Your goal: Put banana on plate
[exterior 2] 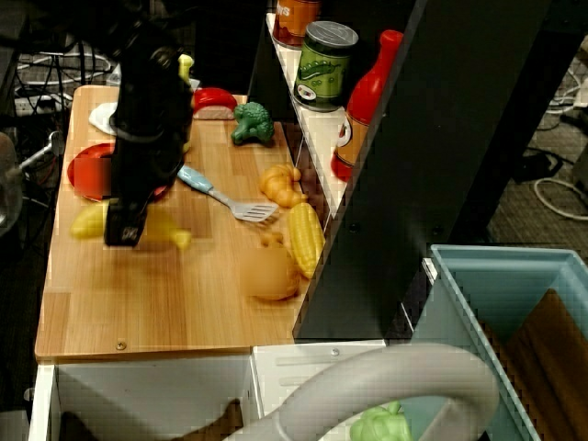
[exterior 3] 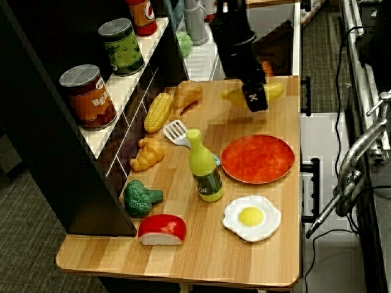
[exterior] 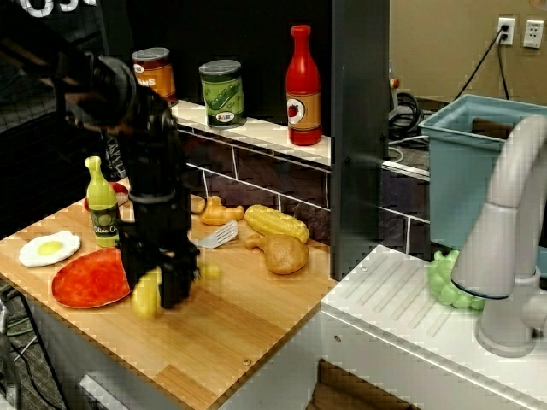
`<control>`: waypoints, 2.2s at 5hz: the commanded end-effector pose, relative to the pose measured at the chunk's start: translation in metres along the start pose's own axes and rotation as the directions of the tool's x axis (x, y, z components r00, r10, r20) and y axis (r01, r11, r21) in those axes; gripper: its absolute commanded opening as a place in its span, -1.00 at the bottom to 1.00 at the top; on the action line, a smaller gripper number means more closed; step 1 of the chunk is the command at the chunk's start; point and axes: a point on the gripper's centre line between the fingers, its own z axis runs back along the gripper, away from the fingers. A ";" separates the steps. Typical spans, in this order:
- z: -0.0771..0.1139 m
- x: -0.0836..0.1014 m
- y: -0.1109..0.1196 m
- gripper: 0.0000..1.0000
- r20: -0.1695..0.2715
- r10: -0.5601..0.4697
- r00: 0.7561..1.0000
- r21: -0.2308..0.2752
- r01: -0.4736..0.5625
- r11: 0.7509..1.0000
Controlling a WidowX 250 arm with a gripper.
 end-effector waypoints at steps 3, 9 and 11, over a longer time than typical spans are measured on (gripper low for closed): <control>0.018 0.005 0.092 -1.00 -0.010 -0.009 1.000 0.051 0.010 0.999; 0.018 -0.002 0.098 1.00 0.003 -0.015 1.000 0.060 0.015 0.998; 0.018 -0.002 0.098 1.00 0.003 -0.015 1.000 0.060 0.015 0.998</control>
